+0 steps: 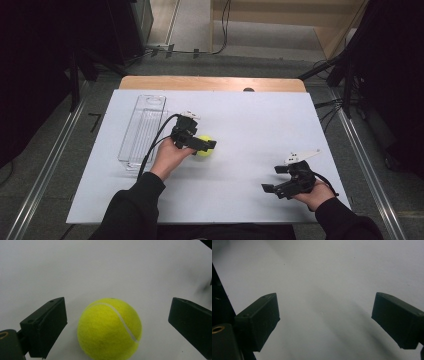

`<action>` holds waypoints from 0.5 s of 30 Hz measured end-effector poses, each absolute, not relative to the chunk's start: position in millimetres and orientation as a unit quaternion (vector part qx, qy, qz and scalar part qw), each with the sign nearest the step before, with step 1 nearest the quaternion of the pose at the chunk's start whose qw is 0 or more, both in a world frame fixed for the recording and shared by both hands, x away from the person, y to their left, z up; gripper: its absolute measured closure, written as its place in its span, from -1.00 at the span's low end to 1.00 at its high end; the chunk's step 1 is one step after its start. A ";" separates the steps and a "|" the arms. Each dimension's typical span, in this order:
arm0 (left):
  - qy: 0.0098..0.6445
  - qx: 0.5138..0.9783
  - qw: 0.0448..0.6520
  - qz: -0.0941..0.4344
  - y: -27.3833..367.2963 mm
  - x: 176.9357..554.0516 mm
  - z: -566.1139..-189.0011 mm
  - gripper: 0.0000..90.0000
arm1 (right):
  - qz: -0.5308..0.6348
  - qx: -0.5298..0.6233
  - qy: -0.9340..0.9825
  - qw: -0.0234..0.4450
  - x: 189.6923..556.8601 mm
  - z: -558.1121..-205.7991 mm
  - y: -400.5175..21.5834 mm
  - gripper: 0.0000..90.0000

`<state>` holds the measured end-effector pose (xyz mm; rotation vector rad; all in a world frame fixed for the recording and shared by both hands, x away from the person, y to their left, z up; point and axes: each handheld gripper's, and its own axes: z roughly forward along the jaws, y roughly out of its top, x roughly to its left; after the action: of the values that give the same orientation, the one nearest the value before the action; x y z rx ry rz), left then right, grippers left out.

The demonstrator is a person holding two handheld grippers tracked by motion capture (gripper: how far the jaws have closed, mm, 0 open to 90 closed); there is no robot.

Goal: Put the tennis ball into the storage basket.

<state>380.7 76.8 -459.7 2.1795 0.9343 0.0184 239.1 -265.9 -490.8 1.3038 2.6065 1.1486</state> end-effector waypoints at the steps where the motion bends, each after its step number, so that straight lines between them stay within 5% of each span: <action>1: 0.364 0.852 0.377 0.006 76.8 380.9 -460.4 -0.94 | 0.367 0.416 0.832 0.004 239.1 -490.8 -265.9 -0.87; 15: 0.361 0.862 0.357 -0.006 72.3 378.8 -478.7 -0.94 | 0.367 0.414 0.833 0.005 238.9 -490.8 -265.8 -0.87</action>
<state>378.8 72.3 -478.7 2.2240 0.9317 -0.0143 238.9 -265.8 -490.8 1.2970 2.6086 1.1480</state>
